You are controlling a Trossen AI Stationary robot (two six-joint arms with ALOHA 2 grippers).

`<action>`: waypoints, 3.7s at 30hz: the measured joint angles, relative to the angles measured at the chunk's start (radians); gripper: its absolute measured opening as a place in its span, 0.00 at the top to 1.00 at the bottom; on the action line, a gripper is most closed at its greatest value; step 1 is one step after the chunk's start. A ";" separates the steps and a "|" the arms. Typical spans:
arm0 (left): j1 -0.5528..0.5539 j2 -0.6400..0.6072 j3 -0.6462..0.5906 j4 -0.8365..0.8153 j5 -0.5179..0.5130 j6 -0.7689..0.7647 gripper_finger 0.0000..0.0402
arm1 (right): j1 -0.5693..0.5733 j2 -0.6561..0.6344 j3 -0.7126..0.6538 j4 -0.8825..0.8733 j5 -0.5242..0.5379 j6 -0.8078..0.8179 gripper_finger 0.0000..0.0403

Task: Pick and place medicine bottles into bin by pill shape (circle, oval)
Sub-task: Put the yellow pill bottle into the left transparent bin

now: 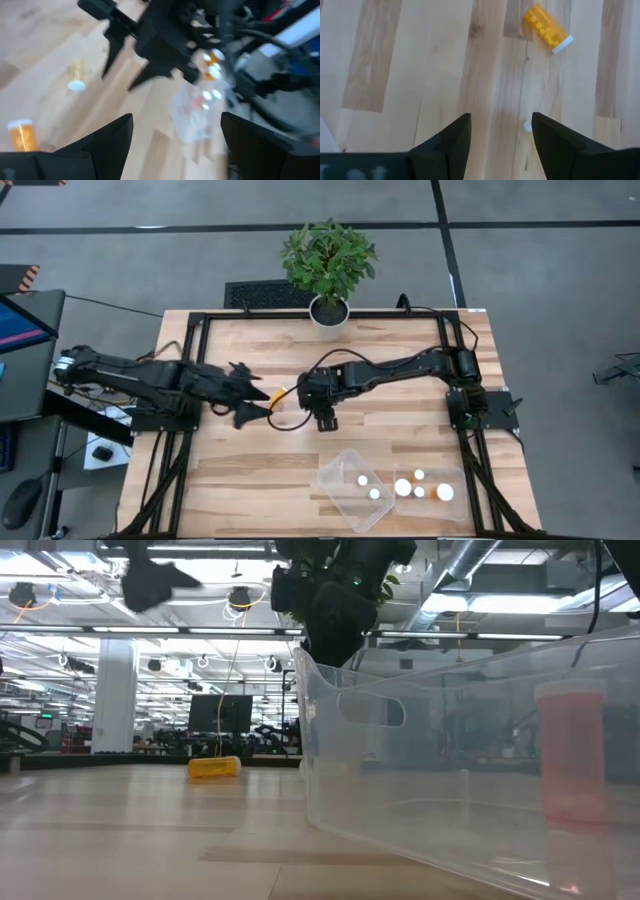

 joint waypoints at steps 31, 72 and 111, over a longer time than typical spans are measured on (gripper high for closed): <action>-0.106 -0.416 0.089 0.006 -0.194 0.076 0.27 | -0.096 -0.013 -0.003 -0.040 -0.018 -0.171 0.33; -0.106 -0.419 0.078 -0.093 -0.224 0.075 0.27 | -0.128 0.123 -0.129 0.069 0.030 -0.179 0.33; -0.106 -0.412 0.078 -0.158 -0.300 0.077 0.27 | -0.121 -0.014 -0.115 0.471 -0.211 0.164 0.72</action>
